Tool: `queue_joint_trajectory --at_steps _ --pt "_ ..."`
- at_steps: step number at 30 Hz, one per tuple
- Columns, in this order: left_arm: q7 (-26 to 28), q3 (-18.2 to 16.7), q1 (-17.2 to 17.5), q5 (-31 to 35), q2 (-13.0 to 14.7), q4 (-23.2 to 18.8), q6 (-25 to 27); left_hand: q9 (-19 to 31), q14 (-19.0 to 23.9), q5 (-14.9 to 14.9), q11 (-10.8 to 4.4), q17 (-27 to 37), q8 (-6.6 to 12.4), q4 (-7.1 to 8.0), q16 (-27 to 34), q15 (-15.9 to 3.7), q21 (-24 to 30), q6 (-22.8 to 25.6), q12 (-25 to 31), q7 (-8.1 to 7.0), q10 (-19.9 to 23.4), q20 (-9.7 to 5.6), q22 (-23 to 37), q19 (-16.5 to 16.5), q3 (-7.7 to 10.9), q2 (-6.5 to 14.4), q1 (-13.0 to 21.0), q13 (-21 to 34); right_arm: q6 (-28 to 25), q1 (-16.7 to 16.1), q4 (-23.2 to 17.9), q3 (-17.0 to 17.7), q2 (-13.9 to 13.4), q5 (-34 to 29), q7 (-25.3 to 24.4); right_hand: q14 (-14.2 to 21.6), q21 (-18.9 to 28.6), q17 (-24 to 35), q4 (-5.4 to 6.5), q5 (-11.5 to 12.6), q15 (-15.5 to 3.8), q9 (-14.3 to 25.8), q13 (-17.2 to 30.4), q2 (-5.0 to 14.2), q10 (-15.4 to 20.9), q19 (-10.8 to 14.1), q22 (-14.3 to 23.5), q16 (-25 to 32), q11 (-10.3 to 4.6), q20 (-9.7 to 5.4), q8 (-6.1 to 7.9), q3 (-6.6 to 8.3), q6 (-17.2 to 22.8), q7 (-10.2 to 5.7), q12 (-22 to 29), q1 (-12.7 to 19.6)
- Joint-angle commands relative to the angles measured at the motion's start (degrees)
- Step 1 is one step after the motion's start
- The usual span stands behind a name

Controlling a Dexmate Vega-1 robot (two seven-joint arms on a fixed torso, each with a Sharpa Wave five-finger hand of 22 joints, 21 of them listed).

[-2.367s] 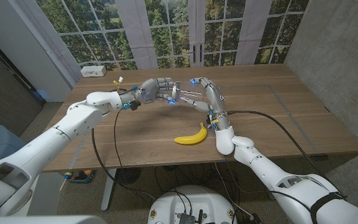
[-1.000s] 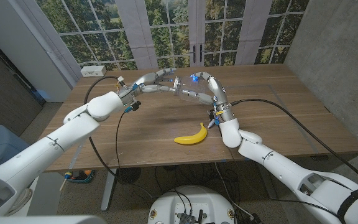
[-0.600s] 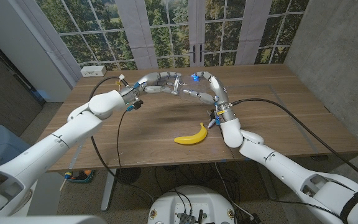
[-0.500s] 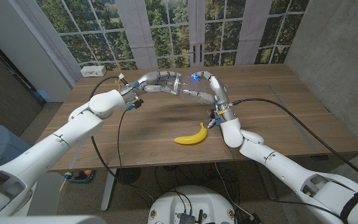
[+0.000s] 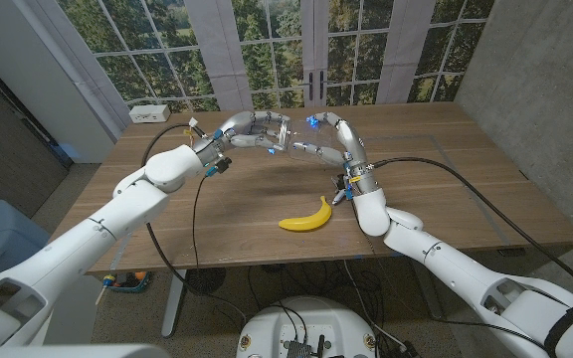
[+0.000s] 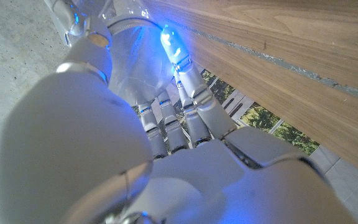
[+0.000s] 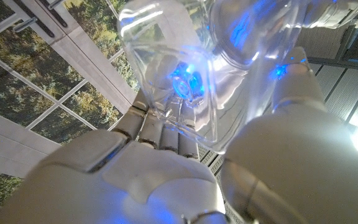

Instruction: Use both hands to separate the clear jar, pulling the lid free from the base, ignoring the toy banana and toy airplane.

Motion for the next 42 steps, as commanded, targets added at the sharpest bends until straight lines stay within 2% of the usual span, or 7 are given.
queue_joint_trajectory --at_steps 1,7,18,25,34,39,42 --pt "-0.5 -1.0 1.5 -10.2 -1.3 -1.7 7.8 7.1 27.2 0.0 0.5 0.2 1.78 2.39 -0.9 -16.2 3.6 18.6 0.7 16.26 30.9 0.17 -1.3 2.5 1.55 16.6 5.8 1.6 2.2 1.1 2.5 -0.2 1.0 -4.3 -7.0 4.7 0.4 0.3 3.29 0.2 -12.69 7.2 16.7 15.1 16.4 -0.4 0.1 -0.1 -16.17 -2.86 3.02 3.7 13.3 -13.0 0.4 4.8" --pt "-2.7 -1.1 1.0 -18.2 -0.7 -3.5 16.3 9.5 31.4 -0.3 1.32 0.3 1.44 5.92 -1.2 -15.9 5.5 20.9 0.0 17.42 35.3 0.2 -3.3 3.9 4.98 18.4 -0.3 -0.3 3.1 2.4 5.2 -1.3 1.9 -9.9 -15.0 4.8 0.6 0.4 3.28 0.1 -12.71 7.0 16.7 15.06 16.4 -0.5 0.1 -0.2 -16.16 -2.89 2.98 3.7 13.4 -13.13 0.2 4.8" --pt "-9.3 -1.6 -2.4 -37.0 -0.4 -3.5 34.9 12.8 34.3 -0.4 1.58 0.6 1.79 9.16 0.3 -15.58 7.2 23.7 -0.4 17.95 40.2 0.13 -4.4 4.4 9.19 18.6 -5.2 -0.6 8.8 -1.5 8.2 12.4 9.7 -25.0 -15.0 4.9 1.2 0.6 3.28 0.1 -12.71 6.8 16.8 14.99 16.4 -0.8 -0.2 -0.7 -16.17 -3.09 2.9 3.75 13.4 -13.21 -0.1 4.7" --pt "-7.4 -3.1 -4.2 -53.2 -1.7 -1.0 50.9 17.1 35.3 -0.4 1.82 2.3 4.99 11.21 6.4 -15.3 10.2 27.0 -1.5 17.77 45.3 0.05 -3.2 4.8 12.99 18.4 -8.8 -0.2 10.4 -2.5 8.7 16.9 12.3 -29.8 -15.0 4.9 1.4 0.7 3.22 0.1 -12.75 6.9 16.9 14.98 16.3 -1.1 -0.2 -0.9 -16.13 -3.28 2.95 3.81 13.3 -13.1 -0.2 4.7" --pt "-2.5 -4.4 -4.3 -60.0 -1.6 -0.9 56.9 21.8 35.2 -0.1 2.48 3.1 8.52 14.06 13.1 -15.06 14.7 28.3 1.2 17.34 48.4 -0.14 0.0 3.8 16.67 18.2 -13.7 2.3 10.4 -2.9 7.8 17.7 12.4 -30.3 -15.0 4.9 1.7 0.8 3.17 0.0 -12.75 6.8 17.0 15.01 16.3 -1.4 -0.3 -1.2 -16.13 -3.28 2.95 3.88 13.4 -12.95 -0.3 4.8" --pt "-2.6 -3.8 -5.1 -60.7 -1.2 -0.9 58.7 24.9 35.4 0.5 2.45 3.7 12.02 17.78 22.8 -14.62 21.2 30.2 10.6 17.14 49.0 -0.7 4.2 2.9 21.02 17.8 -21.2 1.0 10.2 -3.2 7.2 17.5 12.1 -29.9 -15.0 4.9 2.0 1.0 3.15 0.0 -12.76 6.9 17.1 15.04 16.2 -1.6 -0.4 -1.3 -16.1 -3.28 3.0 3.89 13.3 -12.86 -0.5 4.8" --pt "-2.7 -3.5 -5.7 -61.3 -1.0 -0.7 59.9 25.2 35.3 1.2 2.35 3.9 13.49 20.2 28.8 -14.46 23.6 31.5 15.4 16.94 48.9 -0.59 5.4 2.8 23.19 17.7 -28.7 -0.4 10.3 -3.5 6.9 18.0 12.3 -30.3 -15.0 4.9 2.1 1.0 3.18 0.0 -12.73 7.0 17.1 15.04 16.3 -1.7 -0.4 -1.3 -16.1 -3.29 3.01 3.87 13.2 -12.83 -0.6 4.8"
